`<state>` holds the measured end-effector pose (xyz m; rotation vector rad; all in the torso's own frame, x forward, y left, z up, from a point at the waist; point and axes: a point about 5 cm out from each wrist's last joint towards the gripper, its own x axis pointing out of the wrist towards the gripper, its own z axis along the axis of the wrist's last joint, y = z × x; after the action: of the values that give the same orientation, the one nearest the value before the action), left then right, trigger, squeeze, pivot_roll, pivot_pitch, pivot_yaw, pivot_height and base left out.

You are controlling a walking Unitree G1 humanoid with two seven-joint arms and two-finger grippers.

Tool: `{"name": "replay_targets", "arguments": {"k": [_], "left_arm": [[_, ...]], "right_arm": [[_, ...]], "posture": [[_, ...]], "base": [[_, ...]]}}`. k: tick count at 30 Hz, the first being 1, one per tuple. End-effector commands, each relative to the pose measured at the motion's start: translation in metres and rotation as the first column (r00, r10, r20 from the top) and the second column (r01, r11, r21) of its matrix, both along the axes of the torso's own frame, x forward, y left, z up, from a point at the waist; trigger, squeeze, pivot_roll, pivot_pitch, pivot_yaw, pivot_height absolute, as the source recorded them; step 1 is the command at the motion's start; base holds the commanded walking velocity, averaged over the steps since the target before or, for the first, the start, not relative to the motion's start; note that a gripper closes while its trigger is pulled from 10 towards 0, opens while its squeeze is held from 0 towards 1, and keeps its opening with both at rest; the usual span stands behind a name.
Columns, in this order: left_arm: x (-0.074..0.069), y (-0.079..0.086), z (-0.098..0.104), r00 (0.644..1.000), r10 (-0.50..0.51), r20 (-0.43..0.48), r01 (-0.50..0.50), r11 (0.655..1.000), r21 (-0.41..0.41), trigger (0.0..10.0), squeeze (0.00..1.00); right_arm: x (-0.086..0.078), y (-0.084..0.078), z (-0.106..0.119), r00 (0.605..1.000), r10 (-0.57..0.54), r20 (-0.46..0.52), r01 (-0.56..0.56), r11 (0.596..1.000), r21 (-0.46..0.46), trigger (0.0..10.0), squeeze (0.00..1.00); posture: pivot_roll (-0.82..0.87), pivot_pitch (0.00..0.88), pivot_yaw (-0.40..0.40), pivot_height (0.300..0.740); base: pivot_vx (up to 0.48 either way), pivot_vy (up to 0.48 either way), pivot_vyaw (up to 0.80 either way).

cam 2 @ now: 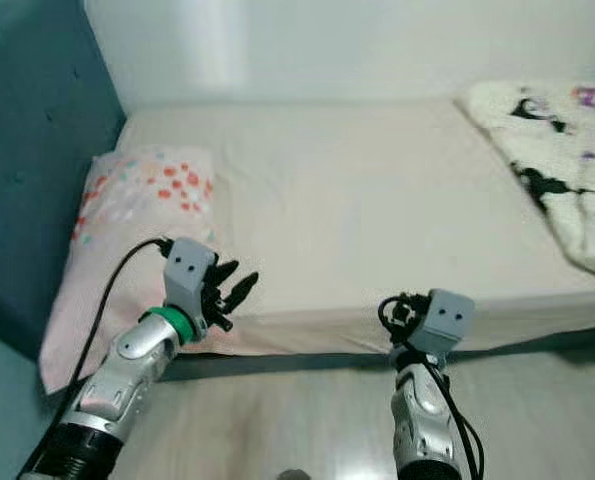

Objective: Clean up the room

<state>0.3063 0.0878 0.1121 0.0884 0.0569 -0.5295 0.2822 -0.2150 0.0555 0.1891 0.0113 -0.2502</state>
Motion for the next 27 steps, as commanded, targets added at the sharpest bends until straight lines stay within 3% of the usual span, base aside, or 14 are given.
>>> {"name": "replay_targets", "arguments": {"k": [1,13,19,20,21,25,27], "left_arm": [[-0.001,0.004,-0.006,1.0,0.009,-0.029,-0.009,1.0,0.004,10.0,0.0],[-0.002,0.004,-0.006,0.999,0.01,-0.033,-0.011,1.0,0.0,10.0,0.0],[-0.007,0.007,-0.009,0.999,-0.005,-0.033,0.006,1.0,0.021,10.0,0.0],[-0.014,0.017,-0.015,1.0,-0.018,0.0,0.018,0.993,0.12,10.0,0.0],[-0.017,0.022,-0.019,1.0,-0.022,0.008,0.02,0.987,0.158,10.0,0.0],[-0.023,0.032,-0.023,1.0,-0.016,0.011,0.013,0.978,0.21,10.0,0.0],[-0.034,0.049,-0.028,1.0,-0.014,0.009,0.01,0.953,0.301,10.0,0.0]], "right_arm": [[-0.002,0.008,-0.006,0.999,0.032,-0.023,-0.032,0.999,0.001,10.0,0.0],[0.0,0.012,-0.006,0.998,0.057,-0.029,-0.058,0.998,-0.014,10.0,0.0],[0.003,0.019,-0.006,0.99,0.136,-0.048,-0.138,0.989,-0.045,10.0,0.0],[0.004,0.029,-0.009,0.973,0.222,-0.062,-0.224,0.974,-0.03,10.0,0.0],[0.004,0.032,-0.01,0.966,0.249,-0.068,-0.251,0.968,-0.019,10.0,0.0],[0.005,0.037,-0.013,0.953,0.293,-0.082,-0.292,0.956,0.017,10.0,0.0],[0.005,0.042,-0.019,0.934,0.34,-0.112,-0.338,0.94,0.045,10.0,0.0]], "posture": [[-0.14,0.041,0.094,0.74],[-0.14,0.042,0.091,0.74],[-0.14,0.043,0.093,0.74],[-0.14,0.046,0.095,0.74],[-0.14,0.048,0.094,0.74],[-0.13,0.05,0.092,0.74],[-0.1,0.074,0.079,0.74]], "base": [[0.472,0.0,0.0],[0.46,0.0,0.0],[0.0,0.0,0.0],[0.0,0.0,0.0],[0.0,0.0,0.0],[0.0,0.0,0.0],[0.0,0.0,0.0]]}}
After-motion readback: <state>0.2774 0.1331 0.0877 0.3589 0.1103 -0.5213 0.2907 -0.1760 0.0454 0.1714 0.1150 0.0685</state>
